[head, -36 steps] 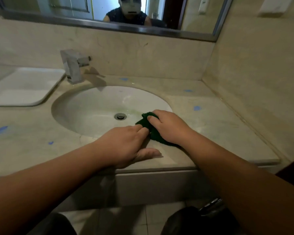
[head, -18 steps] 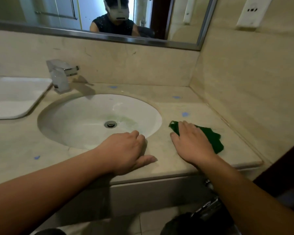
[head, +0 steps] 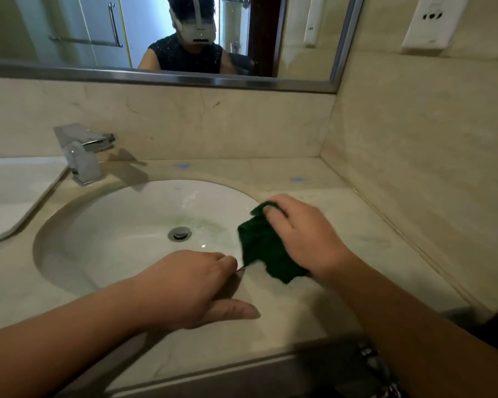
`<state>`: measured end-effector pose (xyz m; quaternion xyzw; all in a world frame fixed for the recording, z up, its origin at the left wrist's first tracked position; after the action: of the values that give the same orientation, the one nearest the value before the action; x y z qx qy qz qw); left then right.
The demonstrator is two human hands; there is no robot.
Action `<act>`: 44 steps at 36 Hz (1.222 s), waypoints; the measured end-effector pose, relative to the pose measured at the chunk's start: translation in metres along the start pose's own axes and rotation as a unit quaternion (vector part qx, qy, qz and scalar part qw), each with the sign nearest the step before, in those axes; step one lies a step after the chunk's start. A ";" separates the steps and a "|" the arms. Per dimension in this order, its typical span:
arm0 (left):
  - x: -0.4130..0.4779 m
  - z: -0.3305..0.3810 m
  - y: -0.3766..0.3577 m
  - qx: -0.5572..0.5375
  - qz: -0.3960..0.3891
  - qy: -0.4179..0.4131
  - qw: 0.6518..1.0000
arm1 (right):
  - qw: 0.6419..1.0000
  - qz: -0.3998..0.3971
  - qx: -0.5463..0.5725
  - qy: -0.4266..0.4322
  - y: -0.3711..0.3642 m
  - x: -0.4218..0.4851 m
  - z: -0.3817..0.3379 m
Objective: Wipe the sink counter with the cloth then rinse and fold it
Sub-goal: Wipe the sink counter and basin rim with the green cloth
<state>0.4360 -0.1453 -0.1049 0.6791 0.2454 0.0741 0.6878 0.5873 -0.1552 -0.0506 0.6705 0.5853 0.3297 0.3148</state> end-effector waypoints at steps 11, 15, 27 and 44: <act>0.116 -0.059 0.042 -0.075 0.048 0.005 0.996 | 0.972 0.102 -0.145 -0.157 0.139 0.009 0.119; 0.152 -0.081 0.041 -0.061 0.036 0.010 0.997 | 0.946 -0.036 -0.229 -0.226 0.082 0.013 0.187; 0.180 -0.080 0.020 -0.062 0.022 -0.025 0.998 | 0.948 -0.062 -0.232 -0.210 0.051 0.033 0.192; 0.155 -0.154 0.028 -0.153 0.051 0.079 0.984 | 0.991 -0.091 -0.098 0.001 -0.032 0.087 0.030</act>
<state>0.5100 0.0628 -0.1076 0.5699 0.2494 0.1993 0.7572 0.6010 -0.0659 -0.0877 0.5801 0.6091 0.3560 0.4072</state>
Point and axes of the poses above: each hand's wrist, its own x-axis towards the middle knuckle, its own y-axis out of the back of the hand, z = x × y, the point moved 10 cm from there along x, towards the middle knuckle, and after that the axes turned 13 degrees about -z, right-handed, at the moved point
